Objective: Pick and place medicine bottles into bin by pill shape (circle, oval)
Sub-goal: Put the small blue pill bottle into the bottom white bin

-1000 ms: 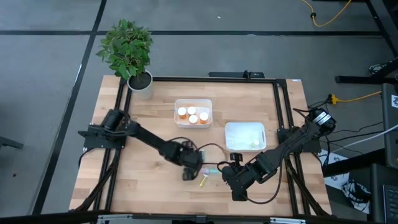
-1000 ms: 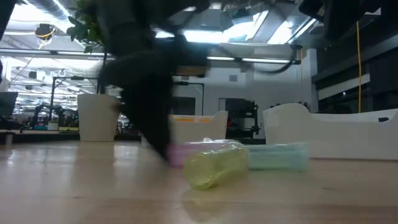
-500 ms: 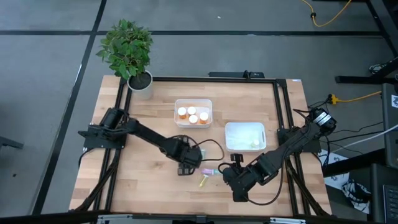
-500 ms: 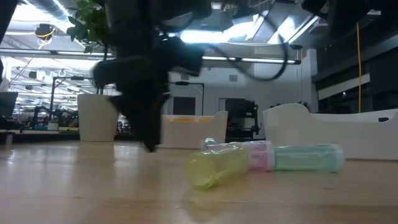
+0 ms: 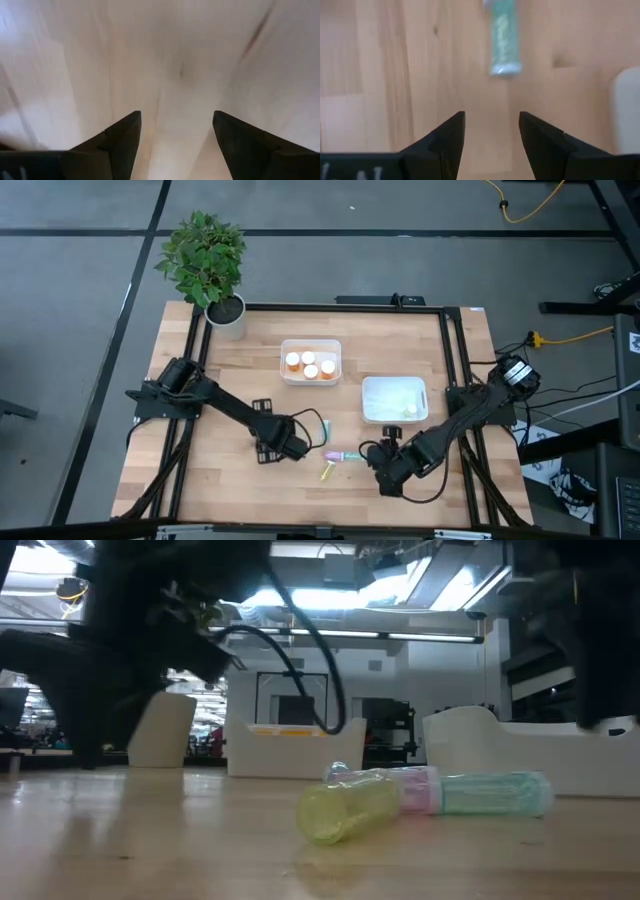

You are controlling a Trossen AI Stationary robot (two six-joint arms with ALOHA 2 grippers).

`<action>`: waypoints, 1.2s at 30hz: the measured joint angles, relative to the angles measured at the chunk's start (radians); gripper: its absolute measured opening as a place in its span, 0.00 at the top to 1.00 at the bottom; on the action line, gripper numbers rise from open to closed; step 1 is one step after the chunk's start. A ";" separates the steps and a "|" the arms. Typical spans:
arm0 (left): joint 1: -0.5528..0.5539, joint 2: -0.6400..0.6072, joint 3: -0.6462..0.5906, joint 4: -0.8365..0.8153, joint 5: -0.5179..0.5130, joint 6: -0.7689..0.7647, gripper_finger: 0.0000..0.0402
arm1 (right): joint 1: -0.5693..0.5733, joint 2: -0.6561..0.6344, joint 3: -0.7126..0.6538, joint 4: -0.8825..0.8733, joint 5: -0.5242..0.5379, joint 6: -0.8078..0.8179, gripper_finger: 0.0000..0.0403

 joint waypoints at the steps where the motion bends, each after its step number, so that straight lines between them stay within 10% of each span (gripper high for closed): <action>1: -0.011 0.000 0.000 -0.015 0.003 0.000 0.40 | 0.011 0.000 -0.030 0.040 0.000 0.016 0.53; 11: -0.069 -0.089 -0.001 -0.206 0.016 -0.070 0.40 | 0.111 0.000 -0.199 0.321 0.177 0.046 0.53; 27: -0.252 -0.577 -0.001 -0.042 -0.596 -0.237 0.40 | 0.121 0.000 -0.528 0.890 0.380 0.036 0.53; 36: -0.289 -0.601 -0.001 -0.031 -0.673 -0.237 0.40 | 0.112 -0.001 -0.524 0.958 0.379 -0.064 0.53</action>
